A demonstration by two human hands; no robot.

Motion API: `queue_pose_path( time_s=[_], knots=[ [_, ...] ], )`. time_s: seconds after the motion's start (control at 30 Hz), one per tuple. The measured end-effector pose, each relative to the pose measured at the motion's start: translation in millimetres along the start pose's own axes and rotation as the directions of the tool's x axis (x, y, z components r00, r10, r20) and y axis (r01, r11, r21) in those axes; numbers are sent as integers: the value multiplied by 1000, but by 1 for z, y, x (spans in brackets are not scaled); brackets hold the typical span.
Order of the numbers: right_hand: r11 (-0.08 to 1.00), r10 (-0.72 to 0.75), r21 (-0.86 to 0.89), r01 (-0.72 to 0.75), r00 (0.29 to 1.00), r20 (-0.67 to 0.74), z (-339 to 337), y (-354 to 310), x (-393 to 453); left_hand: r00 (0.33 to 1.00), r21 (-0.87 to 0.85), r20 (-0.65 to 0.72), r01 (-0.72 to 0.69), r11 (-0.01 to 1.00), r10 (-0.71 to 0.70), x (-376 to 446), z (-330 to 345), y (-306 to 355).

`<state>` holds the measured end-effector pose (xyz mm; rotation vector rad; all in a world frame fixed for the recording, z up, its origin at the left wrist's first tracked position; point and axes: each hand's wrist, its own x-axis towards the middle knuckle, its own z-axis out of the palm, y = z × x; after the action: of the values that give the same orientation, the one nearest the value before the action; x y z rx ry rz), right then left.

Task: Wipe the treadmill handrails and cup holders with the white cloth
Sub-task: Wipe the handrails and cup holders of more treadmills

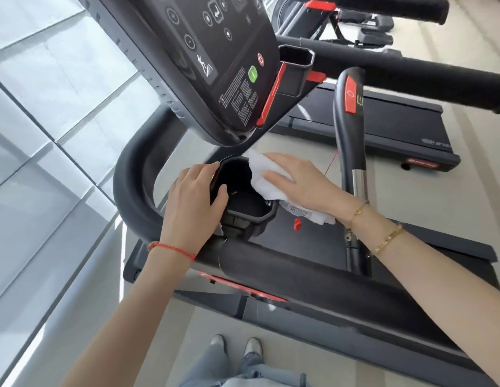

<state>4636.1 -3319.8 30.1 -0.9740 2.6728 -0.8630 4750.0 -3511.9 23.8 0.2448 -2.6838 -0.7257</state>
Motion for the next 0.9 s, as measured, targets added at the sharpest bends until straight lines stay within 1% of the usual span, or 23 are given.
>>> queue_pose_path(
  time_s=[0.03,0.13,0.27,0.3,0.4,0.47,0.53,0.67,0.73,0.8,0.9],
  knots=[
    [1000,-10,-26,11,1000,28,0,0,6,1000,-3,9,7,1000,-7,2,-1,-2],
    [983,-33,-176,51,994,103,3,-11,32,999,-11,38,1,1000,-1,10,-2,-9],
    [942,-71,-320,104,991,114,13,-25,53,996,-23,84,-22,1000,23,20,-1,-18],
    [946,-62,-311,89,993,96,15,-23,51,995,-30,95,-25,999,28,22,-1,-20],
    [989,42,-142,-43,999,-9,13,-11,25,990,-43,131,-56,998,61,28,-2,-25],
    [991,95,-83,-100,994,-58,11,-3,6,984,-56,151,-83,995,91,31,-2,-29],
    [990,101,-88,-106,993,-54,10,-5,4,980,-63,169,-98,993,107,33,-3,-33],
    [982,46,-186,-41,999,22,15,-25,34,974,-77,180,-127,989,140,34,-4,-39],
    [982,65,-178,-66,998,-12,20,-29,38,969,-89,187,-148,985,163,34,-4,-40],
    [984,143,-95,-150,986,-86,23,-28,27,962,-106,198,-169,980,188,35,-4,-43],
    [946,323,49,-319,932,-166,31,-27,-5,952,-141,212,-194,971,221,37,-4,-46]
  ],
)
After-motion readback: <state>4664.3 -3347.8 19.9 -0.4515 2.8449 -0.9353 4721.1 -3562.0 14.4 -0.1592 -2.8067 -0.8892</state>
